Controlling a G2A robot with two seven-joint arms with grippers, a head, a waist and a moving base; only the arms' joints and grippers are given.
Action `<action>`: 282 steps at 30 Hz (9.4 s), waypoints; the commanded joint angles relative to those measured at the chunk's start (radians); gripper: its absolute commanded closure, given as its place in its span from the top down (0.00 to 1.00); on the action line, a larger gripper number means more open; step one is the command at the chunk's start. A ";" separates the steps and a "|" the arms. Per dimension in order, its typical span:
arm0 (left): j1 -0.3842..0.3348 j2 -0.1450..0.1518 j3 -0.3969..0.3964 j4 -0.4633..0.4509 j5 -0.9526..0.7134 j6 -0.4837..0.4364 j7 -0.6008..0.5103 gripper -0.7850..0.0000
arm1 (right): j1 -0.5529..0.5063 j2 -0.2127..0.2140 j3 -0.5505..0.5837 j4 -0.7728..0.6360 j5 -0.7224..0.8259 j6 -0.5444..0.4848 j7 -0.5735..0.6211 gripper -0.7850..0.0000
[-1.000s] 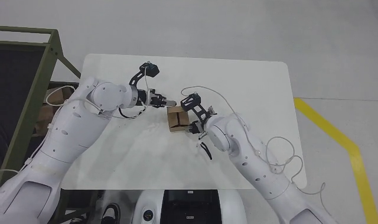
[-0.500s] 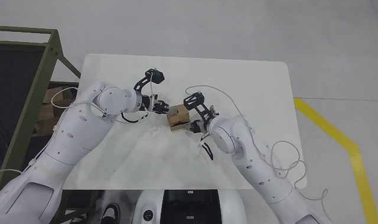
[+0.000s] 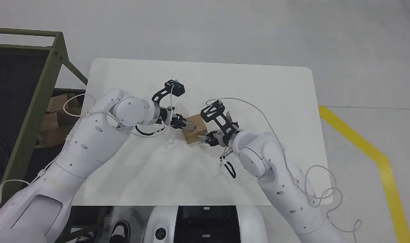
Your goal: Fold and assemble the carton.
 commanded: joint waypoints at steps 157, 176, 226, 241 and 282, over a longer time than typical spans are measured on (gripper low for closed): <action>-0.051 -0.063 0.019 0.092 0.031 -0.052 -0.053 0.87 | -0.098 -0.055 -0.112 0.081 -0.570 0.021 -0.376 1.00; -0.044 -0.063 0.004 0.083 0.031 -0.052 -0.040 0.91 | -0.101 -0.059 -0.088 0.084 -0.552 -0.041 -0.395 1.00; 0.091 0.004 -0.171 0.051 0.086 -0.094 -0.072 0.93 | -0.073 -0.040 0.073 0.193 -0.332 -0.080 -0.420 1.00; 0.042 -0.013 -0.116 0.073 0.099 -0.057 -0.065 0.94 | -0.093 -0.033 0.037 0.160 -0.428 -0.122 -0.438 1.00; 0.079 -0.007 -0.081 -0.046 0.162 -0.200 -0.036 0.99 | -0.179 0.034 0.160 0.186 -0.397 -0.537 -0.846 1.00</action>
